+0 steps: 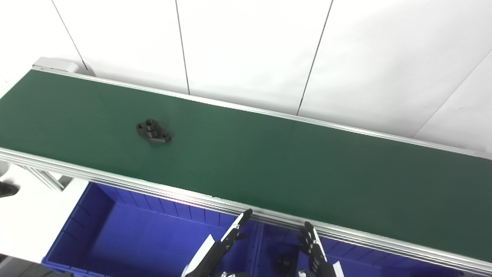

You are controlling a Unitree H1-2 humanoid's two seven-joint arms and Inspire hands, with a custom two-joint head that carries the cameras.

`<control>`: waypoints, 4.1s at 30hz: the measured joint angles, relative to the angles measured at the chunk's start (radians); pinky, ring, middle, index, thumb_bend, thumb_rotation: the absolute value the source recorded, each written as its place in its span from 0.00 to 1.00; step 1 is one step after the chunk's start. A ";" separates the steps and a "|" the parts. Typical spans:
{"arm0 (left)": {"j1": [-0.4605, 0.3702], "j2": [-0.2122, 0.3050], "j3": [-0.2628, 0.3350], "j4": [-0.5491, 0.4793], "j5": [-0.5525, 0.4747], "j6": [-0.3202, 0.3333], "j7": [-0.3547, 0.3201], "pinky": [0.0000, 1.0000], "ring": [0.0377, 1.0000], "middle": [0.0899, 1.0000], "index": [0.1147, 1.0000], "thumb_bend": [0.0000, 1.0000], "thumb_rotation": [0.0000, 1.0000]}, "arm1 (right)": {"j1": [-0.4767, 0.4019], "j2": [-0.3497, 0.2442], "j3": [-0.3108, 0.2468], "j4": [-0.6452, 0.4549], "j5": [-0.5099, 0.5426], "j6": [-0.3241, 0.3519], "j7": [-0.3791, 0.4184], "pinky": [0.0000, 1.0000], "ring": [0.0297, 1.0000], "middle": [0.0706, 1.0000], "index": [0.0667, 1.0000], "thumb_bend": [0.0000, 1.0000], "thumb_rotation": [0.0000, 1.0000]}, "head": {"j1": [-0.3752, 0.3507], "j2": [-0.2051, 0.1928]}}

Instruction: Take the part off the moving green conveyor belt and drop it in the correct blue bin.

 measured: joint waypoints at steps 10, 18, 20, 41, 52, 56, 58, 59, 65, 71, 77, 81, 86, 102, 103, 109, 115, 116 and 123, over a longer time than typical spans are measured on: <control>-0.032 -0.022 -0.013 0.030 0.009 -0.002 0.015 0.87 1.00 1.00 1.00 0.97 0.87 | 0.023 -0.011 -0.027 -0.121 0.013 -0.001 0.011 0.91 0.93 0.94 1.00 0.92 0.83 | -0.025 0.000; -0.059 -0.033 -0.037 0.049 0.007 -0.010 0.027 0.88 1.00 1.00 1.00 0.96 0.84 | 0.075 -0.030 -0.057 -0.326 -0.011 0.009 0.029 0.87 0.91 0.92 1.00 0.86 0.78 | -0.037 0.002; -0.062 -0.034 -0.046 0.058 0.007 -0.011 0.031 0.88 1.00 1.00 1.00 0.96 0.84 | 0.075 -0.028 -0.066 -0.368 -0.045 0.014 0.029 0.84 0.90 0.92 1.00 0.85 0.78 | -0.038 0.003; -0.086 -0.017 -0.093 0.074 -0.001 -0.014 0.076 0.90 1.00 1.00 1.00 0.97 0.83 | -0.357 0.074 -0.160 -0.523 -0.333 0.280 0.050 0.75 0.86 0.88 0.91 0.90 0.72 | -0.055 -0.029; -0.088 -0.009 -0.113 0.076 -0.010 -0.014 0.077 0.88 1.00 1.00 1.00 0.96 0.82 | -0.539 0.080 -0.125 -0.413 -0.464 0.432 0.096 0.71 0.81 0.86 0.93 0.92 0.65 | -0.049 -0.089; -0.087 -0.008 -0.115 0.077 -0.016 -0.014 0.075 0.88 1.00 1.00 1.00 0.97 0.82 | -0.598 0.080 -0.097 -0.368 -0.527 0.479 0.110 0.63 0.77 0.84 0.91 0.95 0.63 | -0.046 -0.081; -0.087 -0.008 -0.116 0.077 -0.016 -0.014 0.075 0.87 1.00 1.00 1.00 0.97 0.82 | -0.621 0.078 -0.087 -0.334 -0.549 0.482 0.110 0.64 0.79 0.86 0.90 0.96 0.63 | -0.043 -0.075; -0.087 -0.008 -0.117 0.077 -0.016 -0.014 0.075 0.87 1.00 1.00 1.00 0.97 0.83 | -0.636 0.075 -0.078 -0.307 -0.561 0.486 0.114 0.64 0.79 0.86 0.90 0.96 0.63 | -0.040 -0.068; -0.085 -0.008 -0.119 0.070 -0.010 -0.014 0.073 0.84 1.00 1.00 1.00 0.96 0.83 | -0.701 0.053 -0.007 -0.245 -0.666 0.587 0.196 0.57 0.69 0.80 0.84 0.97 0.62 | -0.035 -0.038; -0.083 -0.006 -0.121 0.052 0.006 -0.014 0.073 0.83 1.00 1.00 1.00 0.96 0.82 | -0.774 0.052 0.053 -0.188 -0.745 0.636 0.239 0.51 0.62 0.71 0.85 0.97 0.61 | -0.025 -0.015; -0.078 -0.006 -0.122 0.040 0.009 -0.013 0.073 0.85 1.00 1.00 1.00 0.97 0.85 | -0.829 0.035 0.145 -0.052 -0.848 0.645 0.253 0.53 0.68 0.74 0.84 0.97 0.61 | -0.015 -0.009; -0.078 -0.006 -0.123 0.040 0.011 -0.014 0.075 0.85 1.00 1.00 1.00 0.93 0.85 | -0.866 0.031 0.173 0.050 -0.880 0.644 0.216 0.53 0.66 0.75 0.82 0.98 0.58 | -0.009 -0.009; -0.078 -0.005 -0.124 0.032 0.044 -0.013 0.077 0.82 1.00 1.00 1.00 0.92 0.87 | -0.926 0.032 0.209 0.182 -0.898 0.644 0.161 0.51 0.63 0.73 0.81 0.98 0.61 | -0.002 0.003; -0.071 -0.004 -0.128 -0.007 0.078 0.007 0.077 0.80 1.00 1.00 1.00 0.93 0.87 | -1.074 0.066 0.271 0.443 -0.871 0.643 0.107 0.50 0.62 0.72 0.81 0.97 0.61 | 0.037 0.032; -0.071 -0.004 -0.128 -0.007 0.078 0.007 0.077 0.80 1.00 1.00 1.00 0.94 0.87 | -1.078 0.069 0.273 0.453 -0.866 0.643 0.108 0.50 0.62 0.73 0.82 0.97 0.61 | 0.037 0.032; -0.069 -0.004 -0.128 -0.011 0.077 0.016 0.077 0.81 1.00 1.00 1.00 0.93 0.86 | -1.101 0.084 0.274 0.491 -0.836 0.644 0.118 0.53 0.65 0.74 0.82 0.97 0.62 | 0.049 0.045; -0.063 -0.002 -0.129 -0.032 0.077 0.043 0.076 0.80 1.00 1.00 1.00 0.91 0.86 | -1.112 0.101 0.277 0.529 -0.815 0.652 0.167 0.55 0.66 0.76 0.82 0.97 0.60 | 0.072 0.063; -0.063 -0.002 -0.129 -0.032 0.077 0.043 0.076 0.80 1.00 1.00 1.00 0.90 0.87 | -1.112 0.105 0.279 0.538 -0.815 0.658 0.177 0.54 0.65 0.74 0.82 0.97 0.60 | 0.078 0.067; -0.063 0.000 -0.130 -0.040 0.099 0.043 0.077 0.74 1.00 1.00 1.00 0.88 0.87 | -1.132 0.110 0.294 0.561 -0.820 0.698 0.181 0.39 0.52 0.63 0.76 0.93 0.62 | 0.094 0.089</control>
